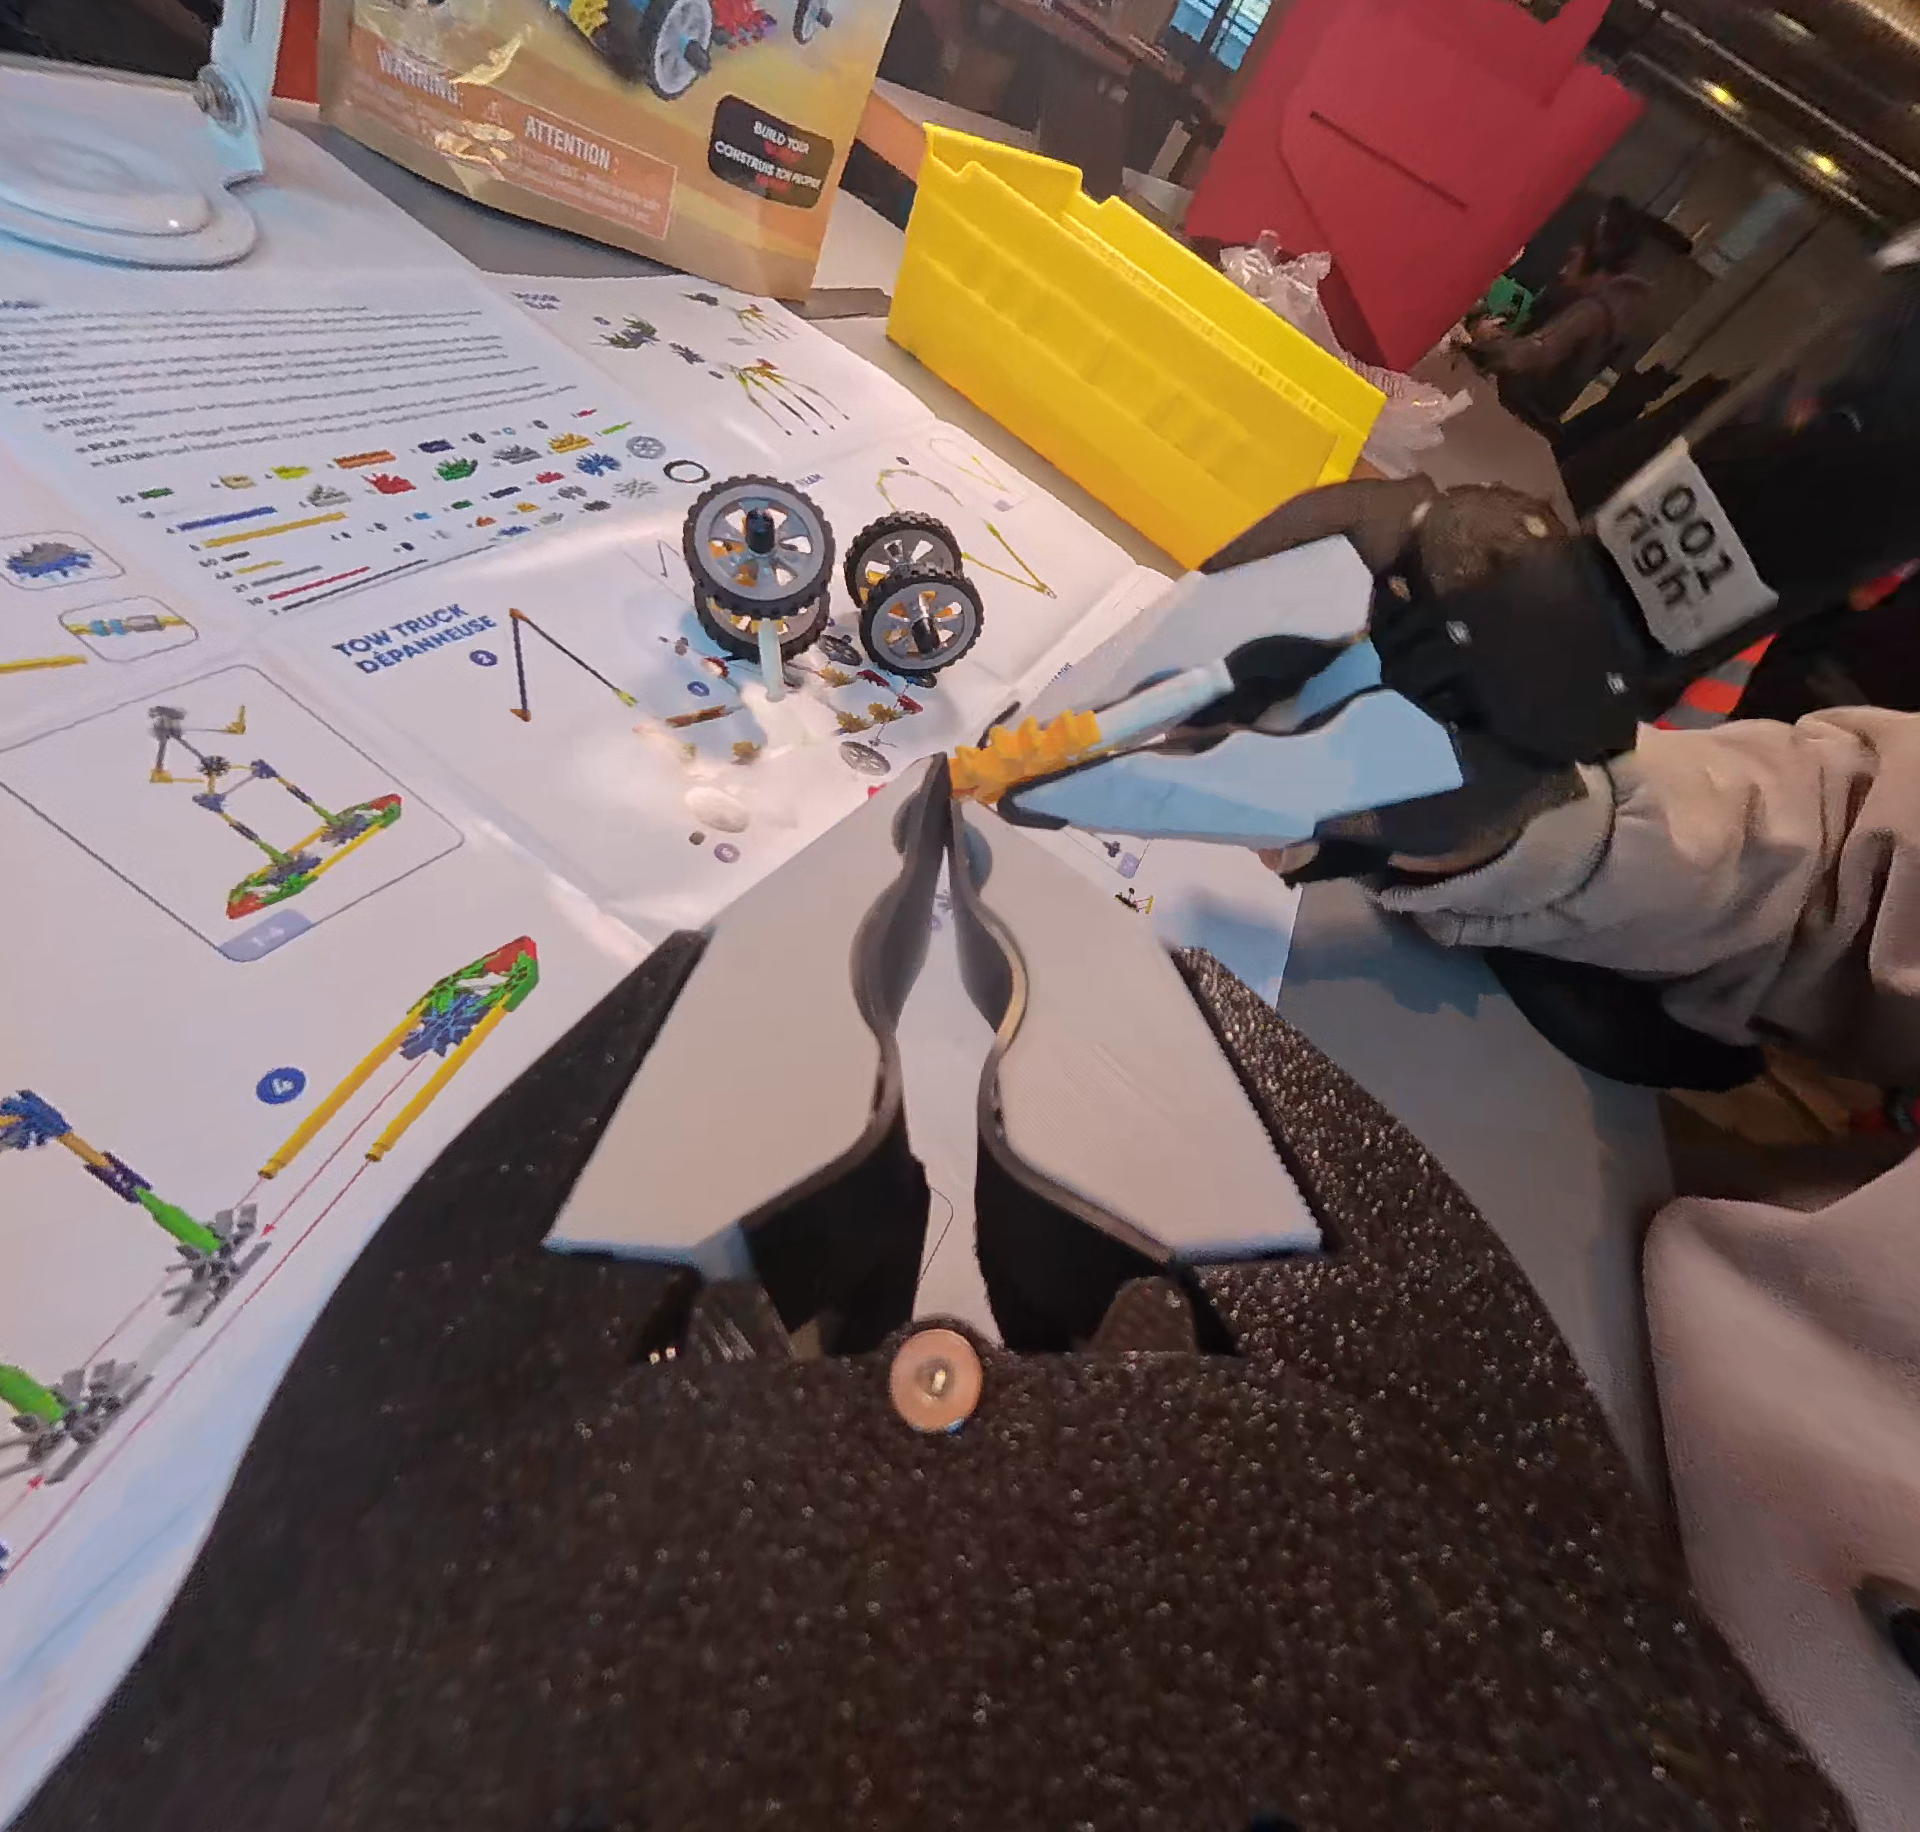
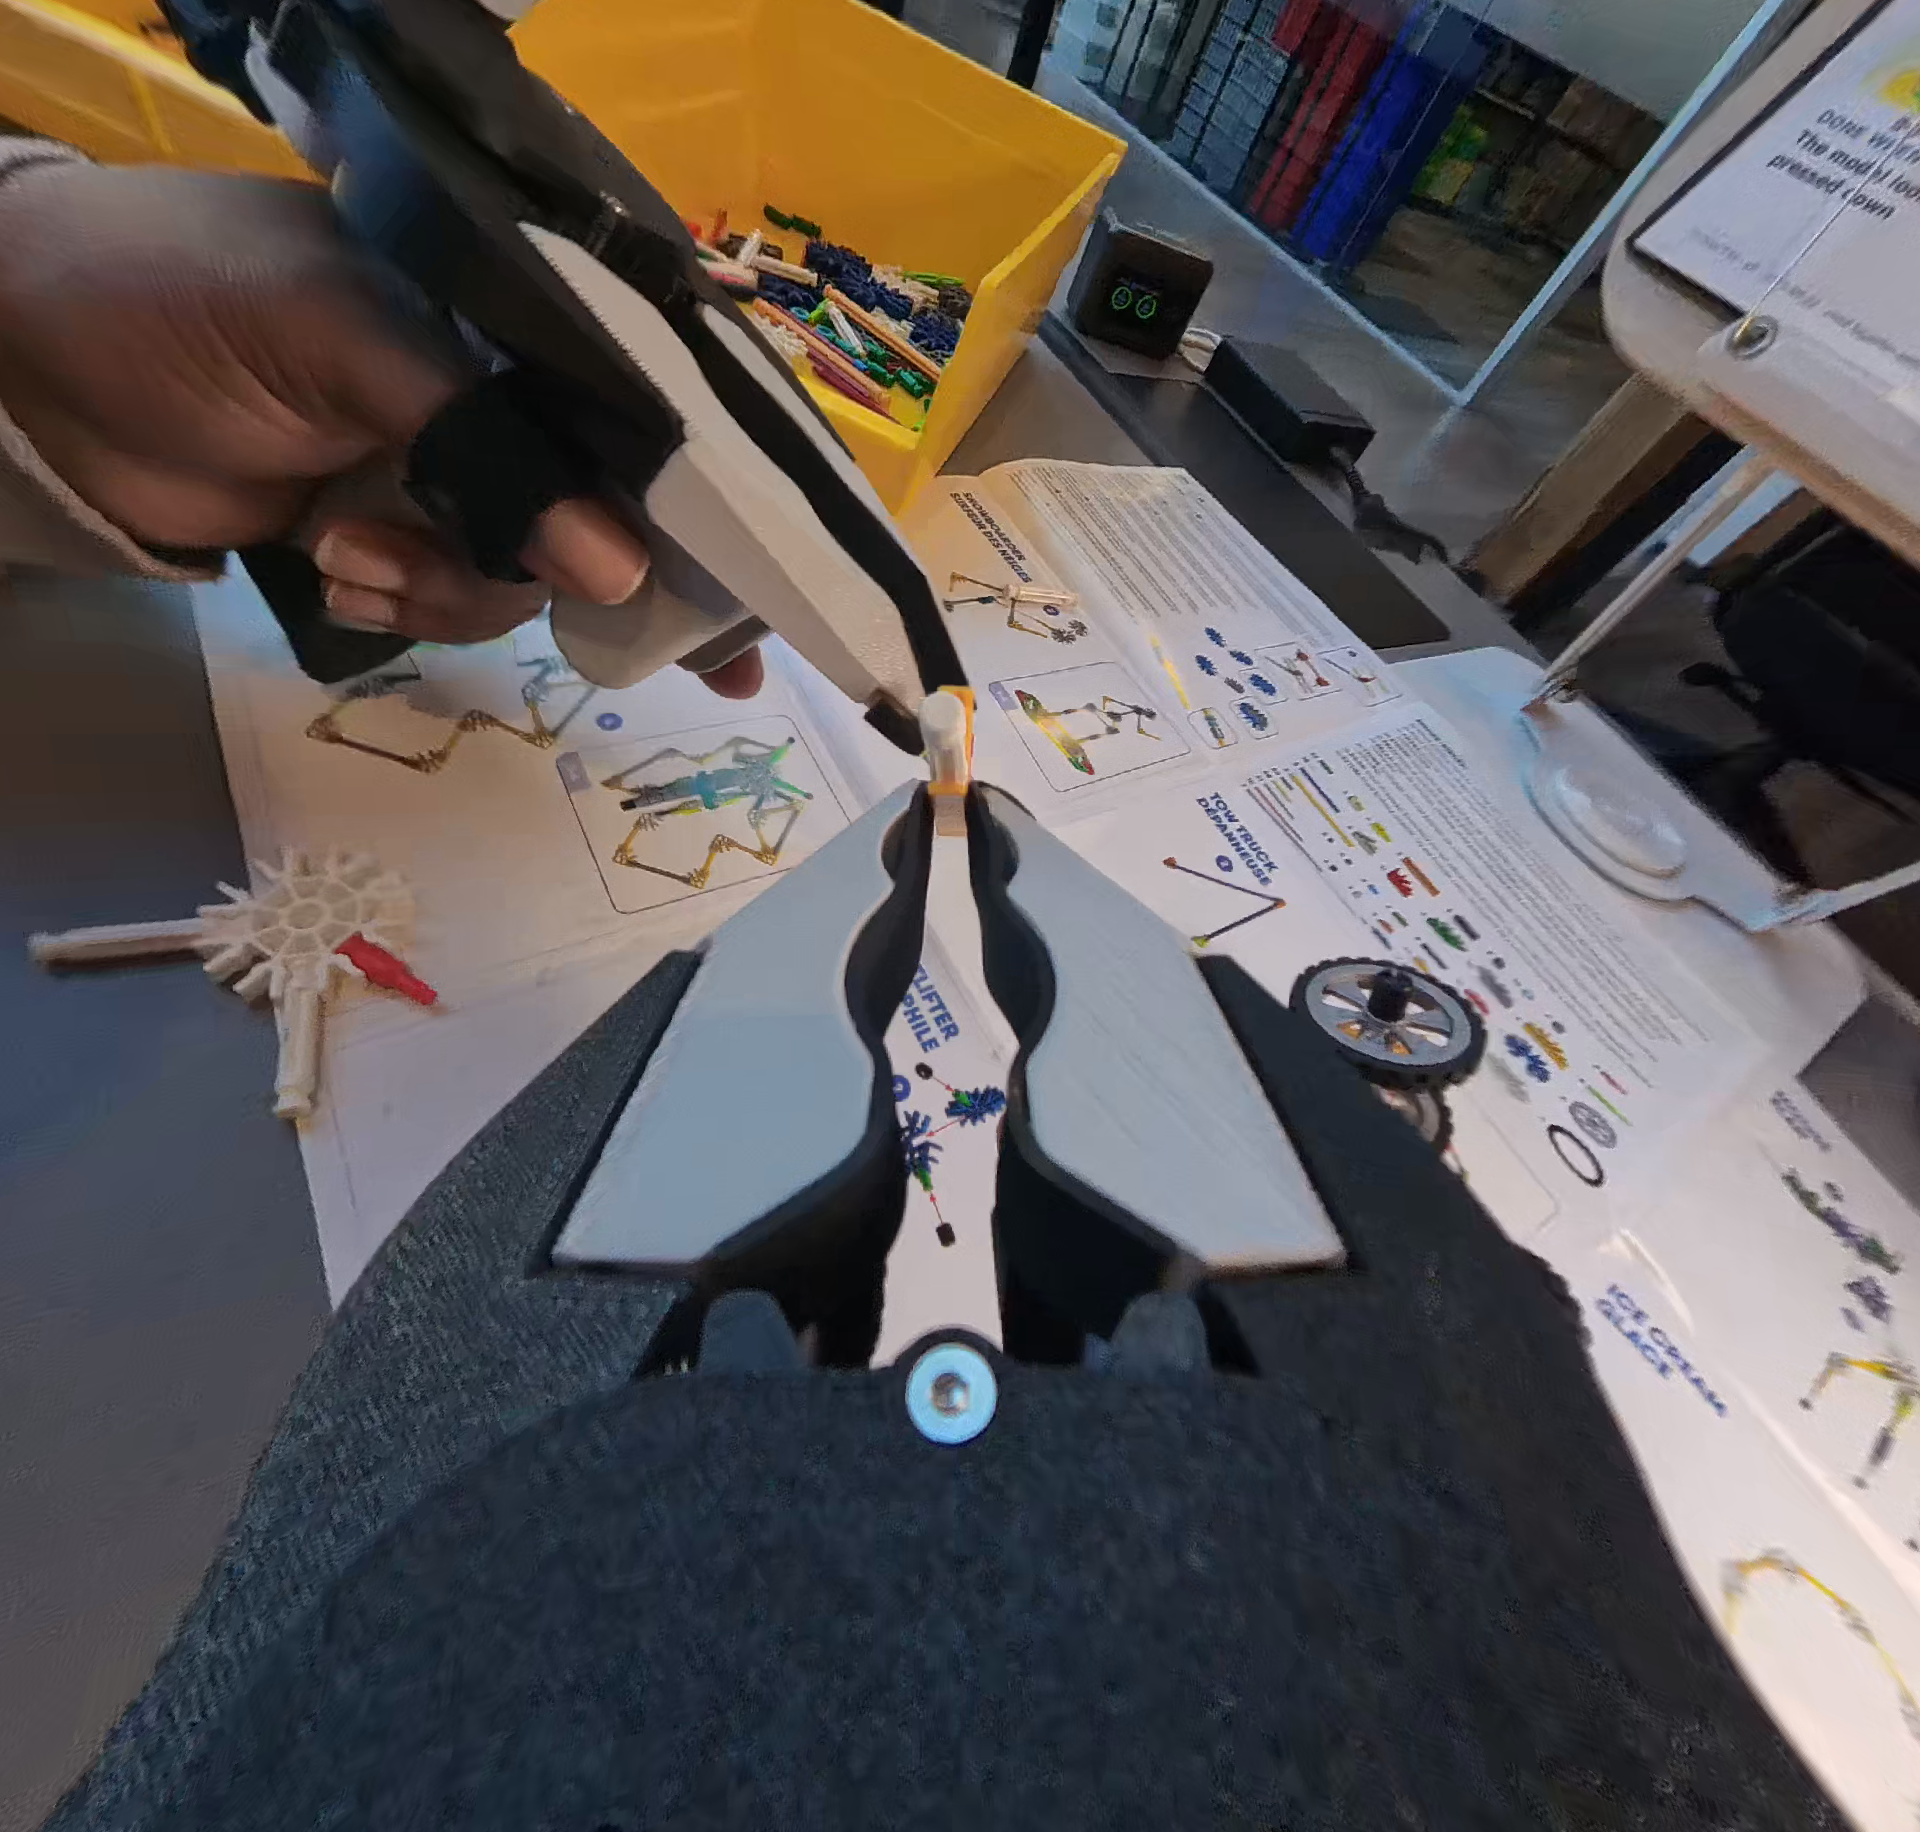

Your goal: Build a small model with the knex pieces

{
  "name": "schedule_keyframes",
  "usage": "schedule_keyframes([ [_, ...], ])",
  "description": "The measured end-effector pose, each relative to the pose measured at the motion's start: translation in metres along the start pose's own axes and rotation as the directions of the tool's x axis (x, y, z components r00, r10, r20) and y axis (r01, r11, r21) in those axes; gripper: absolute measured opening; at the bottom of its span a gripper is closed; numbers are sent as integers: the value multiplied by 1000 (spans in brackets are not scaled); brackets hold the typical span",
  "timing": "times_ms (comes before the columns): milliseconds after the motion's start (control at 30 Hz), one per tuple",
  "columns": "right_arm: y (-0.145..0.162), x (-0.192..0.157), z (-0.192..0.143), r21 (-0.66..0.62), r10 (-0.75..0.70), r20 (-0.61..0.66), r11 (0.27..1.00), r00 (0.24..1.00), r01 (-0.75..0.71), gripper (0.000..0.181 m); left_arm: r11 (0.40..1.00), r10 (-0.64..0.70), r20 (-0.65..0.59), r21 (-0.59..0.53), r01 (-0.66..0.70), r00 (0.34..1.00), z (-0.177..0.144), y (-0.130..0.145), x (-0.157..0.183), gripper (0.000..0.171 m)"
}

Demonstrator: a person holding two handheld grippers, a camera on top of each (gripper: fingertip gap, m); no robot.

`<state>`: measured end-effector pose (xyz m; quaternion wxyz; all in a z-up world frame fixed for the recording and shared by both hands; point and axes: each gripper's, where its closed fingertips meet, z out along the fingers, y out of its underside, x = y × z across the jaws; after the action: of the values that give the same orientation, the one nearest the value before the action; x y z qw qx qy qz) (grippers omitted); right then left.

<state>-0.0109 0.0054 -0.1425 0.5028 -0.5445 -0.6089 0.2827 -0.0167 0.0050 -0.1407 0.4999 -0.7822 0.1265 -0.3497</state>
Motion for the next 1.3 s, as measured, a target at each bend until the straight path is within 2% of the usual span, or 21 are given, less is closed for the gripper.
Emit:
schedule_keyframes([
  [100,-2,-5,-5,42,166,208,983,964,-179,4,996,89,-56,13,-89,994,-3,-4,11,0],
  [167,-7,-7,-15,44,304,347,940,887,-339,4,993,118,-129,41,-114,985,-7,-4,21,1],
  [233,-13,0,-20,63,379,388,899,840,-434,4,990,140,-165,39,-136,976,-11,-2,25,13],
  [300,-22,-5,-26,63,411,475,866,778,-496,4,986,165,-171,46,-159,971,-13,-3,27,16],
  [367,-24,-12,-28,47,415,516,860,750,-508,4,987,157,-189,61,-148,969,-14,-5,30,16],
  [467,-28,-17,-30,44,423,552,846,719,-531,4,988,148,-249,72,-134,957,-17,-5,39,5],
  [800,-31,-22,-39,-13,465,640,802,611,-597,4,994,52,-374,112,-11,926,-24,-12,52,4],
  [1167,-35,-22,-42,-3,455,656,800,603,-600,4,990,98,-371,128,-53,923,-27,-13,56,1],
  [1300,-37,-23,-43,45,405,646,825,646,-563,6,987,141,-351,117,-105,926,-27,-11,59,1],
])
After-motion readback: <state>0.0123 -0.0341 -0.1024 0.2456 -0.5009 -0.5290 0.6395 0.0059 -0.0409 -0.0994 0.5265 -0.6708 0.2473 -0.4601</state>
